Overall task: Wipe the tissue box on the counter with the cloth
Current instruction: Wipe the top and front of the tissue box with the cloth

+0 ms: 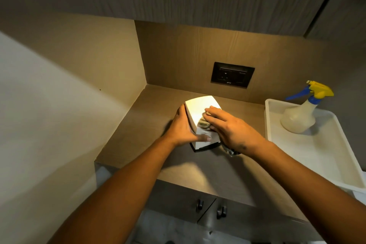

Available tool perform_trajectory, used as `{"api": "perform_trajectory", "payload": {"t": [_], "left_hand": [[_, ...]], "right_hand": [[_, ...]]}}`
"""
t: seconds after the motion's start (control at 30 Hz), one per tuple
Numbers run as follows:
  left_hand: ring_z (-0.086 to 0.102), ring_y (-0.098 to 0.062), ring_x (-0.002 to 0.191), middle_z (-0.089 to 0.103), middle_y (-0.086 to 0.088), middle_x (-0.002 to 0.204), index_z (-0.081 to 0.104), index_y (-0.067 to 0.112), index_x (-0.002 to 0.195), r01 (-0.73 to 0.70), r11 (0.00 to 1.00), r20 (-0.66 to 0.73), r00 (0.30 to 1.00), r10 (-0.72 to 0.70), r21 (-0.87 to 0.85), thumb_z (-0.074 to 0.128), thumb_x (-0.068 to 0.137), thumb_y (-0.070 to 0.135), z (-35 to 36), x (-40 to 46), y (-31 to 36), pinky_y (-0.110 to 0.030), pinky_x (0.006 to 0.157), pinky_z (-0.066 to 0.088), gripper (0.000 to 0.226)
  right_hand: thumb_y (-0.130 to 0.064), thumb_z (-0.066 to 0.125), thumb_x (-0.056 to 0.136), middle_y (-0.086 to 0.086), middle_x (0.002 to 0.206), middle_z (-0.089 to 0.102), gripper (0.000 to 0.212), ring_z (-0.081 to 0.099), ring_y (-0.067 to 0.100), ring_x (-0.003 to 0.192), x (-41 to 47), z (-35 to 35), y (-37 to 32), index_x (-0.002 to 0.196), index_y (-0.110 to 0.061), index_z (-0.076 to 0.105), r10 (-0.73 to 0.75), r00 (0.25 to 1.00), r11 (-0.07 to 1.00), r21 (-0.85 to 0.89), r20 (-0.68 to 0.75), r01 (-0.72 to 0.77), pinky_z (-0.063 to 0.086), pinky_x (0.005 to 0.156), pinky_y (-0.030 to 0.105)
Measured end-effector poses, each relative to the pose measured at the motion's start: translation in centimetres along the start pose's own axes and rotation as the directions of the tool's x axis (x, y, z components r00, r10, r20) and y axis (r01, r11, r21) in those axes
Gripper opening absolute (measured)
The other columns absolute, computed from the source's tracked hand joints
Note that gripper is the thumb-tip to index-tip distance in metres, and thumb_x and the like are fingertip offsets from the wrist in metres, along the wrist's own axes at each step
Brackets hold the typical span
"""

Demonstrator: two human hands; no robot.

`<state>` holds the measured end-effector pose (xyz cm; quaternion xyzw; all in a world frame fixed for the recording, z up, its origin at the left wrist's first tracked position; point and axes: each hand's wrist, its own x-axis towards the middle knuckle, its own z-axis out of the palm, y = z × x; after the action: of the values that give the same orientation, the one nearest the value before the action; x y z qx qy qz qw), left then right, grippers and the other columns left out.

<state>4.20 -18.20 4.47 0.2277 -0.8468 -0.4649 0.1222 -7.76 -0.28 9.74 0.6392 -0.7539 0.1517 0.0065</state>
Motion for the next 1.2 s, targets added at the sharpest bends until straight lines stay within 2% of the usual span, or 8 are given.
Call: {"api": "perform_trajectory", "payload": {"t": [0.07, 0.2, 0.43, 0.53, 0.73, 0.93, 1.03, 1.2], "left_hand": [[0.041, -0.021, 0.141, 0.036, -0.001, 0.156, 0.017, 0.024, 0.155, 0.002, 1.000, 0.008, 1.000, -0.002, 0.004, 0.098, 0.039, 0.063, 0.0, 0.1, 0.1, -0.045, 0.114, 0.043, 0.147], [0.039, -0.022, 0.142, 0.035, -0.002, 0.157, 0.016, 0.024, 0.155, 0.006, 1.000, 0.015, 1.000, -0.006, 0.012, 0.100, 0.043, 0.058, 0.0, 0.1, 0.1, -0.047, 0.116, 0.042, 0.144], [0.044, -0.023, 0.141, 0.038, -0.004, 0.154, 0.016, 0.021, 0.155, -0.008, 1.000, 0.031, 0.999, 0.008, -0.013, 0.100, 0.046, 0.051, -0.2, -0.1, 0.4, -0.048, 0.112, 0.047, 0.141], [0.042, -0.022, 0.140, 0.038, -0.003, 0.154, 0.017, 0.022, 0.155, -0.001, 1.000, 0.018, 1.000, 0.001, -0.001, 0.101, 0.045, 0.052, -0.2, -0.1, 0.5, -0.047, 0.112, 0.046, 0.142], [0.039, -0.023, 0.143, 0.035, -0.003, 0.157, 0.014, 0.024, 0.155, 0.015, 1.000, 0.019, 1.000, -0.016, 0.022, 0.100, 0.045, 0.056, -0.1, 0.1, 0.3, -0.051, 0.115, 0.042, 0.143], [0.043, -0.024, 0.141, 0.039, -0.002, 0.155, 0.016, 0.024, 0.155, 0.027, 1.000, 0.029, 0.999, -0.027, -0.003, 0.100, 0.042, 0.055, -0.2, 0.0, 0.4, -0.050, 0.111, 0.047, 0.145], [0.043, -0.023, 0.140, 0.038, -0.002, 0.155, 0.016, 0.024, 0.155, 0.020, 1.000, 0.030, 0.999, -0.020, 0.000, 0.100, 0.043, 0.055, -0.3, 0.0, 0.4, -0.049, 0.111, 0.047, 0.143], [0.040, -0.022, 0.142, 0.035, -0.001, 0.157, 0.014, 0.027, 0.155, 0.027, 1.000, 0.030, 0.999, -0.028, 0.013, 0.099, 0.045, 0.058, -0.2, 0.3, 0.2, -0.049, 0.114, 0.043, 0.142]], "right_hand": [[-0.017, 0.054, 0.096, 0.004, 0.156, 0.030, 0.053, 0.024, 0.023, 0.144, -0.8, -0.7, 1.5, 0.146, -0.021, 0.038, 0.065, 0.998, 0.998, 0.017, -0.014, -0.065, 0.035, 0.110, 0.046], [-0.015, 0.052, 0.097, 0.004, 0.156, 0.030, 0.051, 0.022, 0.023, 0.145, -1.1, -1.3, 2.2, 0.146, -0.019, 0.038, 0.107, 0.994, 0.994, 0.003, -0.031, -0.107, 0.038, 0.108, 0.046], [-0.002, 0.075, 0.077, 0.011, 0.152, 0.038, 0.075, 0.033, 0.031, 0.140, 0.2, 1.0, -1.7, 0.143, -0.016, 0.042, -0.097, 0.994, 0.992, -0.085, -0.050, 0.093, 0.018, 0.107, 0.040], [-0.003, 0.074, 0.079, 0.010, 0.153, 0.035, 0.075, 0.033, 0.030, 0.140, -0.2, 0.5, -0.4, 0.144, -0.019, 0.039, -0.075, 0.995, 0.994, -0.081, -0.058, 0.070, 0.027, 0.104, 0.037], [0.004, 0.068, 0.082, 0.009, 0.156, 0.030, 0.076, 0.026, 0.029, 0.143, -1.8, -1.0, 2.5, 0.146, -0.017, 0.035, 0.010, 0.998, 0.996, -0.088, -0.065, -0.016, 0.044, 0.103, 0.047], [0.002, 0.083, 0.065, 0.019, 0.149, 0.040, 0.085, 0.036, 0.036, 0.137, -0.7, 0.8, -1.2, 0.141, -0.007, 0.045, -0.096, 0.993, 0.987, -0.132, -0.063, 0.087, 0.031, 0.102, 0.042], [0.001, 0.085, 0.063, 0.020, 0.148, 0.040, 0.087, 0.031, 0.034, 0.138, -1.0, 0.7, -1.0, 0.140, -0.006, 0.046, -0.107, 0.991, 0.986, -0.137, -0.081, 0.095, 0.030, 0.102, 0.042], [0.007, 0.079, 0.070, 0.010, 0.159, 0.021, 0.096, 0.019, 0.030, 0.145, -3.1, -0.2, 2.2, 0.150, -0.016, 0.030, 0.029, 0.996, 0.997, -0.074, -0.085, -0.035, 0.040, 0.105, 0.048]]}}
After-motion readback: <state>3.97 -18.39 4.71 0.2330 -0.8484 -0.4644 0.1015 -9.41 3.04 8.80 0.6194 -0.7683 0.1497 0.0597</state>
